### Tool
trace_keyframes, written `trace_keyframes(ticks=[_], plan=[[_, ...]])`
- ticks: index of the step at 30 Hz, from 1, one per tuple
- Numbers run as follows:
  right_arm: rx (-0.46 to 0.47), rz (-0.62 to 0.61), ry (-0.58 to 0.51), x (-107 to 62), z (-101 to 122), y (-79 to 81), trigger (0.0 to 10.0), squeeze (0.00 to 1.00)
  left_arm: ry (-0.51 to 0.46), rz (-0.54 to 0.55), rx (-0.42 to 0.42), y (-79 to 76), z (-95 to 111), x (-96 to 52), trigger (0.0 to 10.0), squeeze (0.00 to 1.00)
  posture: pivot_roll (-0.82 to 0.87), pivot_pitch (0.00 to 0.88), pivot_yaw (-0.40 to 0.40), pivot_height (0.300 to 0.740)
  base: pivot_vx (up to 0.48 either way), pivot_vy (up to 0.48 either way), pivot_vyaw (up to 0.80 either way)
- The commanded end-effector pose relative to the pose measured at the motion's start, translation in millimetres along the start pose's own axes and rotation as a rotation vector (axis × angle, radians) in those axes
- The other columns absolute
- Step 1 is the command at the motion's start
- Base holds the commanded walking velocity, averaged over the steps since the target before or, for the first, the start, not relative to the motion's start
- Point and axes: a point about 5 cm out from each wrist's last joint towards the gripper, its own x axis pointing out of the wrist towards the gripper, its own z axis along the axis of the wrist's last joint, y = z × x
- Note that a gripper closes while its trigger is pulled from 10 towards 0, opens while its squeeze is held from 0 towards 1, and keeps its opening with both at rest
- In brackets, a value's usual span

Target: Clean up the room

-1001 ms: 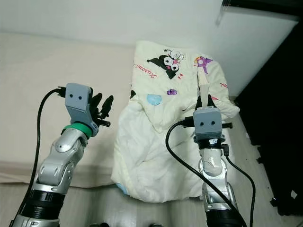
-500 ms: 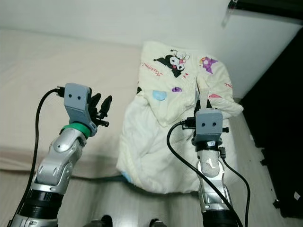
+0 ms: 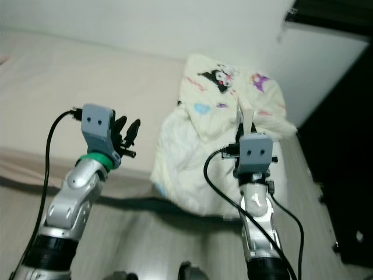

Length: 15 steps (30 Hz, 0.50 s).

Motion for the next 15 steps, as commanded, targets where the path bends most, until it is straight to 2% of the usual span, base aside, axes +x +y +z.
trace_keyframes(ticks=[1,15], plan=[[0.043,-0.02,0.001,1.7,1.5,-4.8,10.0,0.0,0.022,-0.011,0.004,-2.4,-4.0,0.1,10.0,0.0,0.0,0.103,-0.006,0.74,0.0,0.0,0.79],[0.074,-0.009,0.008,3.6,1.1,-3.6,10.0,0.0,0.045,-0.021,0.008,-3.9,-7.0,-0.6,10.0,0.0,0.0,0.097,-0.01,0.74,0.0,0.0,0.78]])
